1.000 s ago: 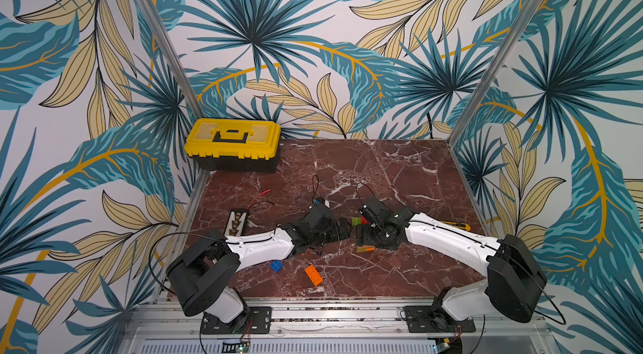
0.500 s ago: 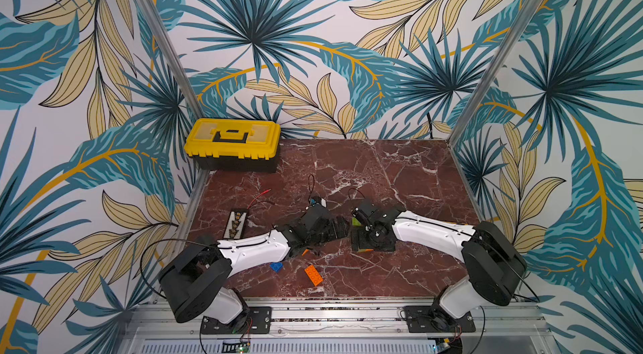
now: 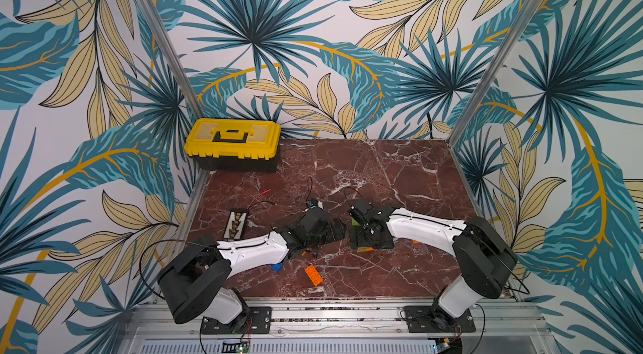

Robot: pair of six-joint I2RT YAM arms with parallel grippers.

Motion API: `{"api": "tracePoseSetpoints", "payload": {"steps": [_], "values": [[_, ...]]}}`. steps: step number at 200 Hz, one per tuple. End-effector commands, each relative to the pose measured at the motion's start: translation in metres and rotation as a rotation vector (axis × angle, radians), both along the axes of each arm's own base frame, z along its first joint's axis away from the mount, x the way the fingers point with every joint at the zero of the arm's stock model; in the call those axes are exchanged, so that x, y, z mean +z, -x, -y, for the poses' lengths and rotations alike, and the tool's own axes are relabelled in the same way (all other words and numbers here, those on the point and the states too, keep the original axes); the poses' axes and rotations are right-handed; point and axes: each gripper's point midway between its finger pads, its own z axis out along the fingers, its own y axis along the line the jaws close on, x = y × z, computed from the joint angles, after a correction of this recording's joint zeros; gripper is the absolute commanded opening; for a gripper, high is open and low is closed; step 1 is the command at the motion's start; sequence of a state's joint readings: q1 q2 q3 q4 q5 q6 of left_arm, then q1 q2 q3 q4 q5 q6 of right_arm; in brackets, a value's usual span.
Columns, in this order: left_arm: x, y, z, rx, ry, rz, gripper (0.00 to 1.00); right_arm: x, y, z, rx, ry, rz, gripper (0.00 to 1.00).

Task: Assemble the number 5 with lego
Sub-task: Pick up the lego brick from the center of the board.

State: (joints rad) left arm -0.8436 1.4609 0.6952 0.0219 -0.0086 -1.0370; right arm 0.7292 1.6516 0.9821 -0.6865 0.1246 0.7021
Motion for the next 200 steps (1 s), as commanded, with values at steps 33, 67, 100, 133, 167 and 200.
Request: {"api": "tracePoseSetpoints", "payload": {"steps": [33,67,100,133,167,200], "values": [[0.014,-0.001,-0.013,-0.010,-0.031,0.079,1.00,0.005,0.003,-0.012,0.049,-0.087,0.021,0.99],[0.020,-0.008,-0.023,0.015,-0.076,0.142,1.00,0.001,0.001,-0.018,0.034,-0.137,0.050,0.99],[0.023,-0.011,-0.028,0.032,-0.059,0.200,1.00,-0.010,-0.001,-0.015,0.022,-0.109,0.051,0.95],[0.022,-0.013,-0.042,0.107,-0.067,0.194,1.00,-0.013,-0.001,-0.010,0.051,-0.066,0.037,0.95],[0.010,-0.012,-0.069,0.239,-0.058,0.149,1.00,-0.020,0.005,-0.008,0.075,-0.027,-0.022,0.93],[0.014,-0.012,-0.071,0.235,0.052,0.182,1.00,-0.028,0.012,-0.006,0.093,-0.011,-0.063,0.88]]}}
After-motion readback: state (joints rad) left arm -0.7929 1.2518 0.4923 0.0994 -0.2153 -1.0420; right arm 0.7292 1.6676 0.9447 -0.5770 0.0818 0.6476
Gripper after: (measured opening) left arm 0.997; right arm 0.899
